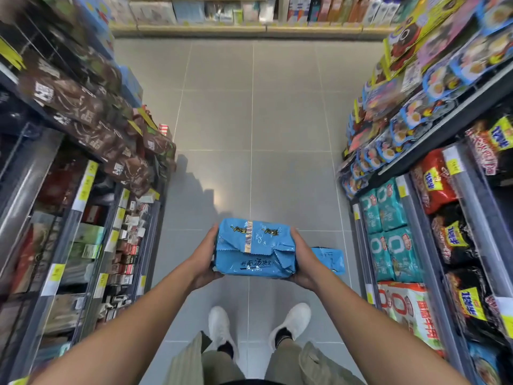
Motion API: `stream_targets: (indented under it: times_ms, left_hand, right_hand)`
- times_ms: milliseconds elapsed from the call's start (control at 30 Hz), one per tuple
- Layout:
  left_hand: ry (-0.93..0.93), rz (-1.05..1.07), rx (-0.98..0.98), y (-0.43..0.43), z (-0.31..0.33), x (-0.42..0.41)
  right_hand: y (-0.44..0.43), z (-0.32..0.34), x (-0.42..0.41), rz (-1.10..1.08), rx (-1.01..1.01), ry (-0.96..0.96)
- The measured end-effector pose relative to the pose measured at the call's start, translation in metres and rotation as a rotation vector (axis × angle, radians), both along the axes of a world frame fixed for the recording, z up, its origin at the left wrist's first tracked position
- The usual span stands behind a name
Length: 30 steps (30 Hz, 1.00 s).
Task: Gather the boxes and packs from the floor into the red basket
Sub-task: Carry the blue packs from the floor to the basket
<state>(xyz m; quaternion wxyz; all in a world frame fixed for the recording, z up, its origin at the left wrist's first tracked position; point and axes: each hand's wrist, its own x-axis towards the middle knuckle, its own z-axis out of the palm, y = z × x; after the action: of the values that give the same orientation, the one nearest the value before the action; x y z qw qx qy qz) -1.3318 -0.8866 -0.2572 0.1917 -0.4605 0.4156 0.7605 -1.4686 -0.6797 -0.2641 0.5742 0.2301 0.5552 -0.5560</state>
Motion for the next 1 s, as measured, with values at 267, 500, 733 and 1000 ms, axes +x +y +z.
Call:
stream_targets:
  times_ms: [267, 500, 733, 1000]
  left_hand:
    - [-0.017, -0.105, -0.094, 0.047, 0.038, -0.034]
    - [0.035, -0.254, -0.137, 0.126, 0.059, -0.098]
    - [0.022, -0.541, -0.126, 0.216, 0.07, -0.181]
    - [0.088, -1.057, -0.058, 0.317, 0.07, -0.251]
  right_hand:
    - [0.052, 0.036, -0.019, -0.034, -0.002, 0.073]
    - [0.15, 0.054, -0.045, -0.167, -0.023, 0.087]
    - [0.258, 0.064, -0.05, -0.493, -0.074, 0.088]
    - [0.336, 0.065, 0.007, -1.051, 0.02, 0.144]
